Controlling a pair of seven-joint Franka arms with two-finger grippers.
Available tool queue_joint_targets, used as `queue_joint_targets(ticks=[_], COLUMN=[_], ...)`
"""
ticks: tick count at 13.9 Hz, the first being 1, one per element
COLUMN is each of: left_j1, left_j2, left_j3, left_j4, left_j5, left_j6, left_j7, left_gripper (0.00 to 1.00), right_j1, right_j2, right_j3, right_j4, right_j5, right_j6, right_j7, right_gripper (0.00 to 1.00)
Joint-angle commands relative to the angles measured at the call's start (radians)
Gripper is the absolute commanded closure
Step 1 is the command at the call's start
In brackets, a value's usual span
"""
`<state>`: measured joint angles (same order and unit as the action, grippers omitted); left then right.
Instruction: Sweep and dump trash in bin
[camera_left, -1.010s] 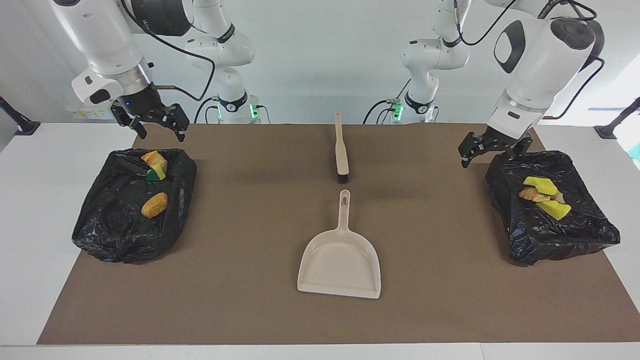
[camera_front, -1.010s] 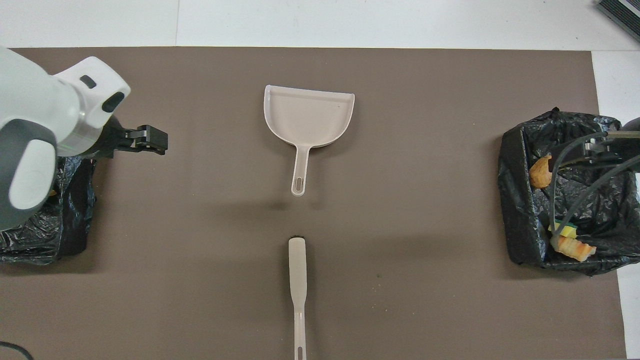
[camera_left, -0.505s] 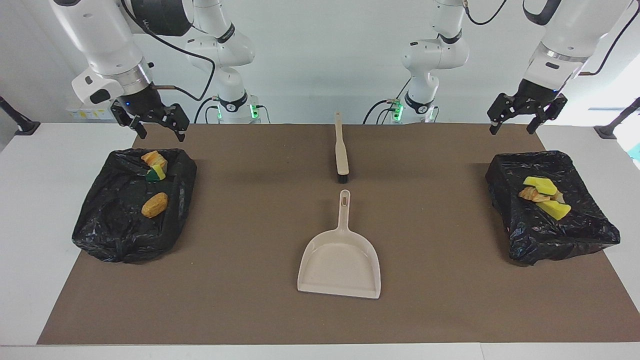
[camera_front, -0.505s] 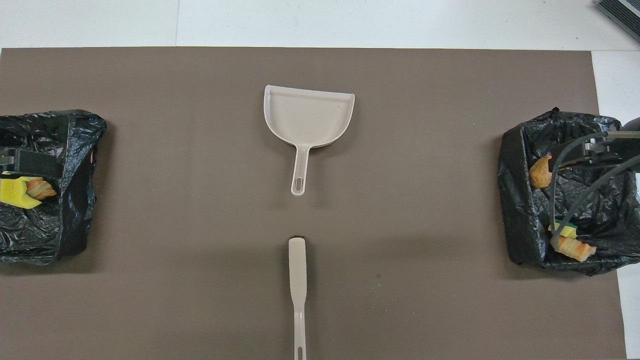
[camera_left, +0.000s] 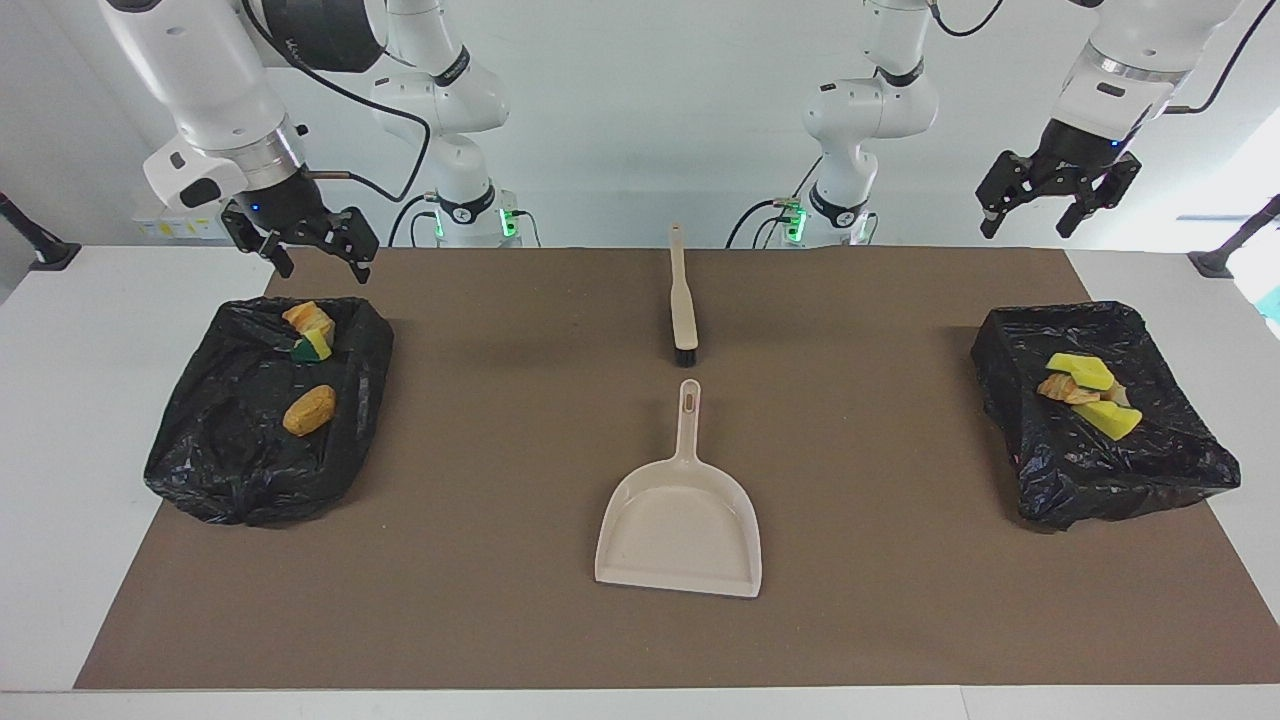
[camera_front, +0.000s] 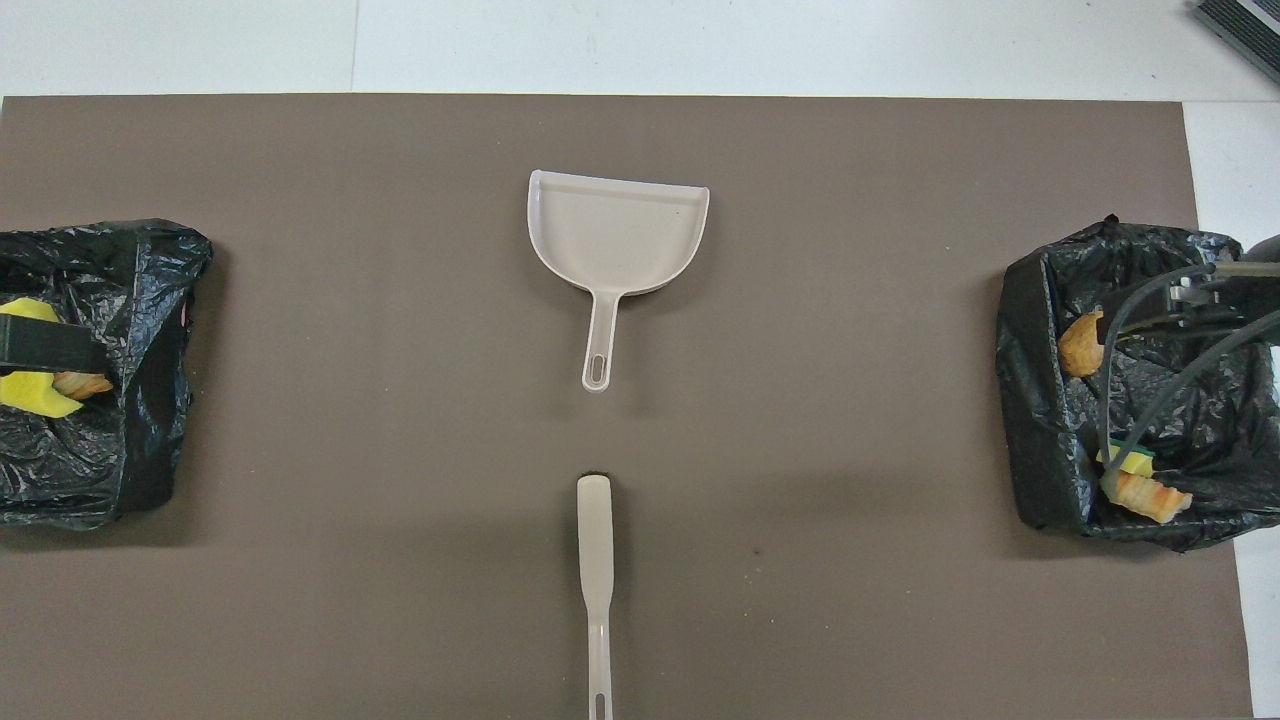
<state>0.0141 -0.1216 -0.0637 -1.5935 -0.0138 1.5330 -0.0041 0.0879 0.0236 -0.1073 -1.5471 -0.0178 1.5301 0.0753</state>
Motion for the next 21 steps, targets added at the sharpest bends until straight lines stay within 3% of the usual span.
queue_joint_targets(ticks=[1, 21], left_j1=[0.007, -0.002], left_j2=[-0.023, -0.041], left_j3=[-0.004, -0.004], left_j4=[-0.022, -0.039], left_j5=[-0.015, -0.014], left_j6=[-0.02, -0.03], left_j7=[0.003, 0.0], left_gripper=[0.0, 0.0], right_j1=[-0.002, -0.005], right_j2=[-0.022, -0.016], right_j3=[0.003, 0.005], right_j4=[-0.022, -0.014], right_j5=[0.016, 0.016], right_j6=[-0.001, 0.005], right_j7=[0.018, 0.02], right_gripper=[0.0, 0.0])
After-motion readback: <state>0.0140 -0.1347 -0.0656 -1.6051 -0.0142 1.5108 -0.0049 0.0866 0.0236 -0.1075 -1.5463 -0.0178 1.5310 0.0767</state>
